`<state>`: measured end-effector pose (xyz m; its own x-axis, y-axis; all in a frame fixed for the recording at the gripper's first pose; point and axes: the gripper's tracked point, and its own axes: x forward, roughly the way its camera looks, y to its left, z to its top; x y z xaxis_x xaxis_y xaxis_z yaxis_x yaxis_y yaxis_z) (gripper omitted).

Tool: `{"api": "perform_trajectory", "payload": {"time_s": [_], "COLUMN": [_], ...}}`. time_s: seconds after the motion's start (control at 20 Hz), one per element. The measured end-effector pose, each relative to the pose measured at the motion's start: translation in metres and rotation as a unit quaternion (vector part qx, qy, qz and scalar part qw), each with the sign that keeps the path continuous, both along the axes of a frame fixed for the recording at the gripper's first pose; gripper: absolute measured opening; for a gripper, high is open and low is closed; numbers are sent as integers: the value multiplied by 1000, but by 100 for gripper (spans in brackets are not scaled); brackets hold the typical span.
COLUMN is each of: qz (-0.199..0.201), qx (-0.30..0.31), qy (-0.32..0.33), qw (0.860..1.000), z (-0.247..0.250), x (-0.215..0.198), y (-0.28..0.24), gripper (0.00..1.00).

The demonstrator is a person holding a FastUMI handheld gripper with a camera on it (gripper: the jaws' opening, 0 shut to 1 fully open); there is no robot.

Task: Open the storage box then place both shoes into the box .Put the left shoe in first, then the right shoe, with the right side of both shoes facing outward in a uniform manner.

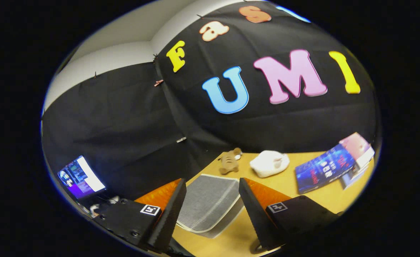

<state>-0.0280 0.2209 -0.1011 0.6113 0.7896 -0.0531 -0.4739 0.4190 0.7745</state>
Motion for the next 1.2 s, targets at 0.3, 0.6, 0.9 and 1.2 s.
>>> {"api": "perform_trajectory", "payload": {"time_s": [0.3, 0.6, 0.9, 1.2], "qz": [120, 198, 259, 286], "qx": [30, 113, 231, 282], "qy": [105, 245, 352, 376], "qw": [987, 942, 870, 836], "z": [-80, -140, -141, -140], "x": [-16, -34, -37, -46], "y": [62, 107, 140, 147], "gripper": [93, 93, 89, 56]}}
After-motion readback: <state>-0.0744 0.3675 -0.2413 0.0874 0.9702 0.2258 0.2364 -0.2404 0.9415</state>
